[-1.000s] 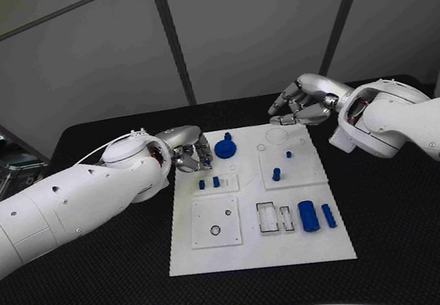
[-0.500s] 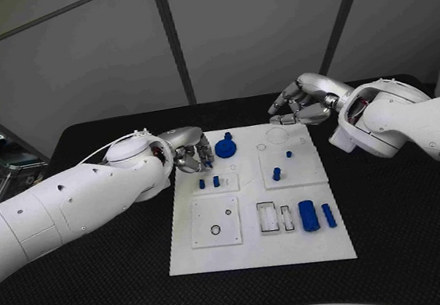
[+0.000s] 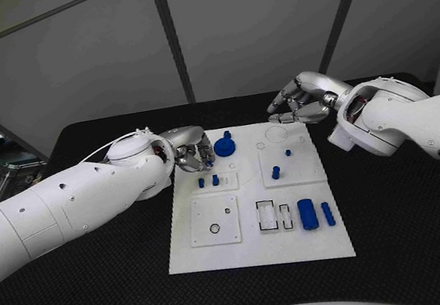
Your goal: Assemble the parts on the task board
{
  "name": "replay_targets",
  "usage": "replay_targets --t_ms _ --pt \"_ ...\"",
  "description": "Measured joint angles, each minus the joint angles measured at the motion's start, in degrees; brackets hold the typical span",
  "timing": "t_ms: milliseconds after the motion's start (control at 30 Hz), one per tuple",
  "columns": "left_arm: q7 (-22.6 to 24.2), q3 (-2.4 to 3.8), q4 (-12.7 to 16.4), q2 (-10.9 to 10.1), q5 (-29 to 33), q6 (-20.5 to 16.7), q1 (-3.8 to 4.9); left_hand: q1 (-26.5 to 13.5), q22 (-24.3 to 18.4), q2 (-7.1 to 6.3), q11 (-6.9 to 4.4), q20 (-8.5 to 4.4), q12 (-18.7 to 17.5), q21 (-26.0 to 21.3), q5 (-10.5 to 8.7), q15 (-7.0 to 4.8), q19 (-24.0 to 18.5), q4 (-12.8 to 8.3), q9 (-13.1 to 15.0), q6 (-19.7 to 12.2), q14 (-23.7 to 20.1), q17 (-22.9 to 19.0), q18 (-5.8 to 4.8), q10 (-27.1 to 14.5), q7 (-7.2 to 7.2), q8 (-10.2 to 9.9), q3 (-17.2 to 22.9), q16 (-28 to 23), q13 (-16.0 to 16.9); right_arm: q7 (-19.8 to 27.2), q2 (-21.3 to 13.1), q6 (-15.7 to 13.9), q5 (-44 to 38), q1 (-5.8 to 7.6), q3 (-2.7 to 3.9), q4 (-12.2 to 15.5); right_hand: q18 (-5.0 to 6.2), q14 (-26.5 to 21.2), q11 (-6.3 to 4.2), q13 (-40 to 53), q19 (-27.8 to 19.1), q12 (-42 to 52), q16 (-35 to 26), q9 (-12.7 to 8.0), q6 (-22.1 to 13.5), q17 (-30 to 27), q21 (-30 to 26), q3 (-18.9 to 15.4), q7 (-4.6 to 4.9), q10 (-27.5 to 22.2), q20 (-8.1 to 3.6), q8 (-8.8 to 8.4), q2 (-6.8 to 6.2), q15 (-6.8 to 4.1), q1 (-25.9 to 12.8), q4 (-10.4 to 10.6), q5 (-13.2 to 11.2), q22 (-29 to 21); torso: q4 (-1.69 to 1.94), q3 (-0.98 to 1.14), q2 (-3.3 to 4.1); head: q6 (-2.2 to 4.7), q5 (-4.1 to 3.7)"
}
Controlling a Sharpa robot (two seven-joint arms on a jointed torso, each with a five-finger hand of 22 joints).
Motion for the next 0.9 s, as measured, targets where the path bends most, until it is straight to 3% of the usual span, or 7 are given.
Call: replay_targets --t_ms 633,900 --pt "-1.23 0.04 -0.33 0.55 -0.05 1.57 0.03 -0.8 0.0 -0.36 0.33 0.21 -1.3 0.0 -0.24 0.21 0.2 -0.31 -0.13 -0.33 0.21 -0.31 0.02 -0.33 0.33 -1.28 0.31 0.0 -0.13 0.01 -0.02 0.01 0.0 0.0 0.0 0.03 0.0 0.0 0.0 0.0 0.0 0.0 0.0 0.0 0.0 0.0 0.0 0.0 0.0 0.0 0.0 0.0 0.0 0.0 0.0 0.0 0.0 0.0 0.0 -0.01 -0.03 -0.03 -0.03" --pt "-1.92 -0.02 -0.34 0.45 -0.06 2.18 -0.01 -2.56 0.0 -1.63 0.82 0.41 -2.79 -0.12 -0.24 0.41 0.41 -0.31 -1.55 -5.66 0.41 -0.39 0.01 -1.05 0.92 -4.65 0.31 0.22 -0.4 0.01 -0.08 0.0 0.0 0.0 0.0 -0.02 0.0 0.0 0.0 -0.37 0.0 0.0 0.0 -0.06 0.0 0.04 -0.08 0.0 0.0 0.0 0.0 0.0 0.0 0.0 0.0 0.0 0.35 -0.23 0.01 -0.02 -0.03 -0.03 -0.08"
